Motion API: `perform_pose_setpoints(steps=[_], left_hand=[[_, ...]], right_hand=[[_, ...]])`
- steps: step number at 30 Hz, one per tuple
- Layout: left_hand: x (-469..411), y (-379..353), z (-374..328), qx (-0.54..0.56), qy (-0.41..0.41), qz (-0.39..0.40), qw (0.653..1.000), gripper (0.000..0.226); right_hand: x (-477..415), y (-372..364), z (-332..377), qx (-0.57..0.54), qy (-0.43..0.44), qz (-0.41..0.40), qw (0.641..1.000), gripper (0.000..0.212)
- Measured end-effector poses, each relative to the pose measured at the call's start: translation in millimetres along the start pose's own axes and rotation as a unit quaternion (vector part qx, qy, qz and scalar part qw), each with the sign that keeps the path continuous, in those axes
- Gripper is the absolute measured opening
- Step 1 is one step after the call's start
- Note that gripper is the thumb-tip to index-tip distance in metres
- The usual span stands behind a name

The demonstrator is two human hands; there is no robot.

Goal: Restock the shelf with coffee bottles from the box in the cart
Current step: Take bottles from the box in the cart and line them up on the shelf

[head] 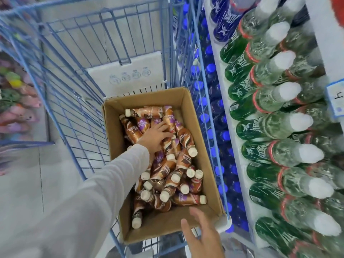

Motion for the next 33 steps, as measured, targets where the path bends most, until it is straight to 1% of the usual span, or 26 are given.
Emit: perform_pose_setpoints(steps=[2, 3, 4, 5, 6, 8, 9, 10, 12, 15, 16, 18, 20, 22, 25, 27, 28, 29, 31, 33], left_hand=[[5.7, 6.0, -0.2, 0.052, 0.012, -0.014, 0.998, 0.073], [10.5, 9.4, 0.7, 0.101, 0.031, -0.021, 0.994, 0.073], [17.4, 14.7, 0.3, 0.163, 0.052, -0.033, 0.985, 0.073], [27.3, 20.4, 0.1, 0.242, 0.083, -0.043, 0.966, 0.074], [40.0, 25.4, 0.7, 0.332, 0.119, -0.052, 0.934, 0.074], [71.3, 33.4, -0.8, 0.504, 0.187, -0.065, 0.841, 0.07], [89.5, 34.9, -1.6, 0.559, 0.211, -0.07, 0.799, 0.066], [107.8, 37.2, -1.5, 0.59, 0.225, -0.083, 0.771, 0.059], [147.6, 44.8, -2.9, 0.622, 0.246, -0.113, 0.735, 0.051], [205.5, 53.7, -8.6, 0.692, 0.259, -0.161, 0.654, 0.033], [222.0, 52.8, -10.4, 0.711, 0.266, -0.171, 0.628, 0.032], [252.6, 48.4, -15.8, 0.75, 0.286, -0.18, 0.569, 0.036], [275.6, 43.2, -18.3, 0.779, 0.305, -0.19, 0.514, 0.05], [293.3, 39.0, -21.0, 0.783, 0.33, -0.202, 0.488, 0.053], [309.5, 32.2, -27.0, 0.794, 0.347, -0.21, 0.452, 0.051], [315.5, 25.7, -27.0, 0.801, 0.357, -0.206, 0.434, 0.061], [317.6, 23.6, -26.0, 0.804, 0.359, -0.208, 0.427, 0.066], [318.9, 21.9, -24.8, 0.806, 0.358, -0.211, 0.421, 0.069], [319.1, 18.7, -22.7, 0.811, 0.356, -0.2, 0.419, 0.069], [318.2, 18.1, -20.5, 0.81, 0.355, -0.192, 0.427, 0.055]], right_hand=[[3.4, -2.6, -0.5, 0.015, 0.0, 0.011, 1.0, 0.039], [4.1, -1.9, 1.3, 0.017, 0.001, 0.012, 1.0, 0.04], [3.5, -1.2, 3.0, 0.014, 0.001, 0.013, 1.0, 0.04], [2.7, -0.1, 6.7, 0.01, 0.004, 0.016, 1.0, 0.04], [1.4, 1.9, 11.6, 0.005, 0.009, 0.018, 1.0, 0.038], [-3.2, 6.4, 22.7, 0.001, 0.027, 0.019, 0.999, 0.036], [-7.6, 8.0, 28.9, 0.01, 0.04, 0.021, 0.999, 0.039], [-14.1, 8.6, 35.3, 0.026, 0.051, 0.024, 0.998, 0.043], [-30.8, 8.8, 50.6, 0.054, 0.075, 0.028, 0.995, 0.047], [-58.2, 7.4, 79.4, 0.066, 0.116, 0.036, 0.99, 0.046], [-68.3, 6.4, 89.3, 0.059, 0.118, 0.042, 0.99, 0.046], [-91.7, 0.6, 105.8, 0.031, 0.105, 0.051, 0.993, 0.044], [-117.4, -10.4, 121.0, 0.018, 0.097, 0.052, 0.994, 0.043], [-144.5, -24.8, 139.3, 0.043, 0.116, 0.048, 0.991, 0.046], [-184.9, -44.3, 182.0, 0.081, 0.196, 0.035, 0.977, 0.046], [-217.6, -58.3, 210.7, 0.123, 0.246, 0.012, 0.961, 0.048], [-234.9, -66.6, 221.7, 0.154, 0.261, 0.001, 0.953, 0.053], [-251.8, -74.8, 229.4, 0.192, 0.274, -0.009, 0.942, 0.059], [-277.5, -89.3, 237.0, 0.285, 0.295, -0.023, 0.912, 0.068], [-295.5, -101.5, 234.4, 0.38, 0.311, -0.03, 0.871, 0.073]])
Point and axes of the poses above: each hand's wrist, its own x-axis away from the middle knuckle, its own y-axis out of the back of the hand, z = x × y, the point moved 6 cm from there along -x, towards the middle knuckle, and after that the axes turned 5 degrees about y, right-handed, at the moved point
